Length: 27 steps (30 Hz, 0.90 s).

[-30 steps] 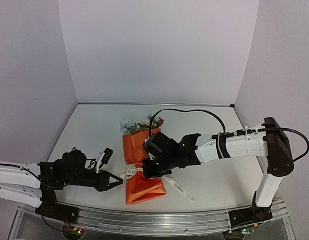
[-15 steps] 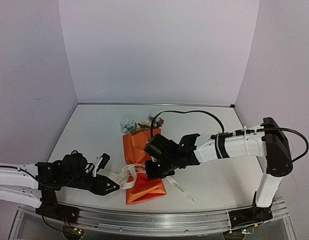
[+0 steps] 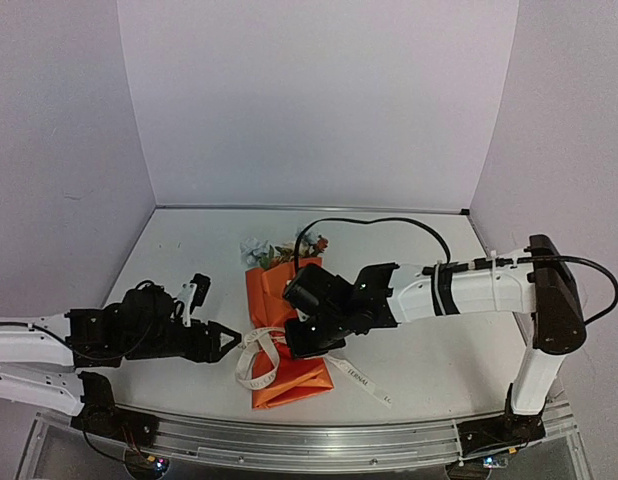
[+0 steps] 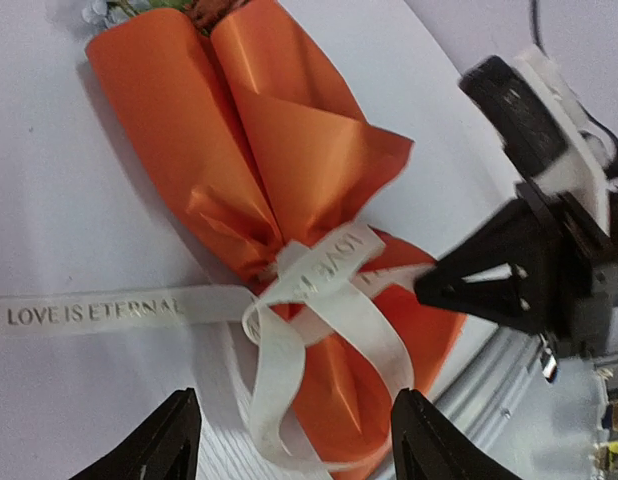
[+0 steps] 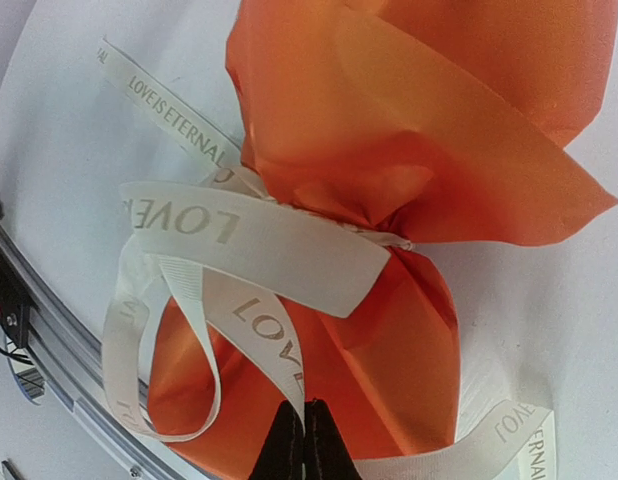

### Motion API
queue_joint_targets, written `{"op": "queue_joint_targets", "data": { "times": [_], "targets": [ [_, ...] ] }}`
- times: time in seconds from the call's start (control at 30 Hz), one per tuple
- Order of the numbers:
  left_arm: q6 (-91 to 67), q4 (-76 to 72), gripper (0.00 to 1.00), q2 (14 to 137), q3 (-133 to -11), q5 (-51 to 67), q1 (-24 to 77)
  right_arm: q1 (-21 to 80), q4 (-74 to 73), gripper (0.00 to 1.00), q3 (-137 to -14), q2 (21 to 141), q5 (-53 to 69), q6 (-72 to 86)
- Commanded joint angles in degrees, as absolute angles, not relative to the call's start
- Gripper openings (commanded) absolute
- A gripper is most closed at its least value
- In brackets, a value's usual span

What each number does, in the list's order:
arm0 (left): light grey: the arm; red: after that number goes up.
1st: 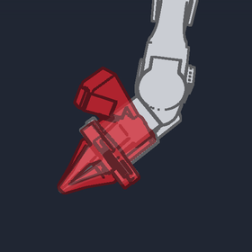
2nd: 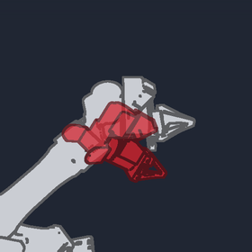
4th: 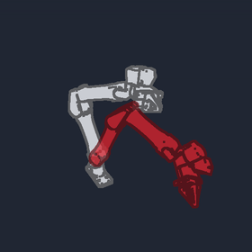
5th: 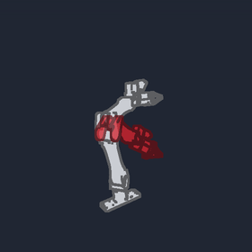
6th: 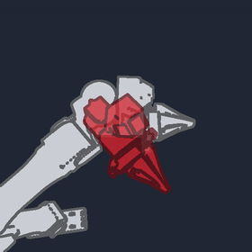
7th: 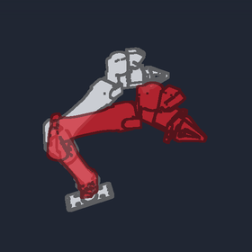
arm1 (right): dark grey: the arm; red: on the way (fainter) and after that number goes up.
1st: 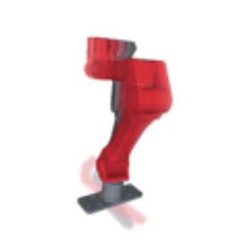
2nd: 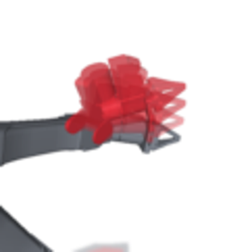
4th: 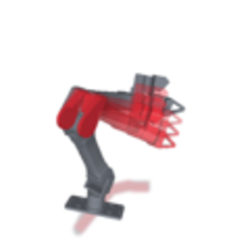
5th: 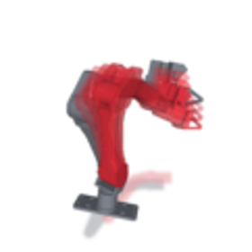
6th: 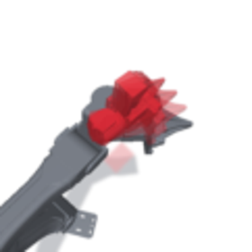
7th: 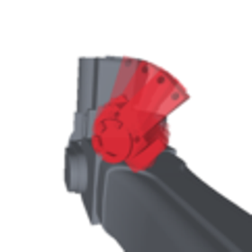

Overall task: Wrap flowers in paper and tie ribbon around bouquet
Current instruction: Cross the half-tied ribbon over the folded bouquet.

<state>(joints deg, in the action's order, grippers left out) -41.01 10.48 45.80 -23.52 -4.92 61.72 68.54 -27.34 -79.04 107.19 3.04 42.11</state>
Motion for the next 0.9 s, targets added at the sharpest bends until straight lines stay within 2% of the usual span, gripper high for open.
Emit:
{"op": "queue_joint_targets", "data": {
  "times": [0.0,0.13,0.3,0.4,0.63,0.87],
  "targets": [
    [-37.47,5.38,0.62,56.97,-30.23,-10.64,55.93,68.99,-27.43,0.0,-81.94,108.37,2.22,43.81],
    [-35.57,-2.14,0.43,64.38,-31.06,-0.83,45.6,68.99,-27.29,0.0,-81.75,108.55,1.76,44.94],
    [-30.64,-3.01,0.35,73.43,-37.03,6.87,44.91,68.99,-27.08,0.0,-82.71,109.49,2.61,45.1],
    [-28.8,-2.99,0.27,75.32,-39.0,11.01,44.88,68.93,-27.11,0.0,-82.87,109.73,2.08,45.43],
    [-25.51,-0.45,0.19,78.39,-41.21,21.48,44.99,68.92,-27.09,0.0,-84.08,111.12,1.93,46.44],
    [-23.98,2.02,0.18,81.18,-43.44,25.07,45.34,68.3,-27.13,0.0,-83.34,110.61,0.05,48.11]
  ]
}}
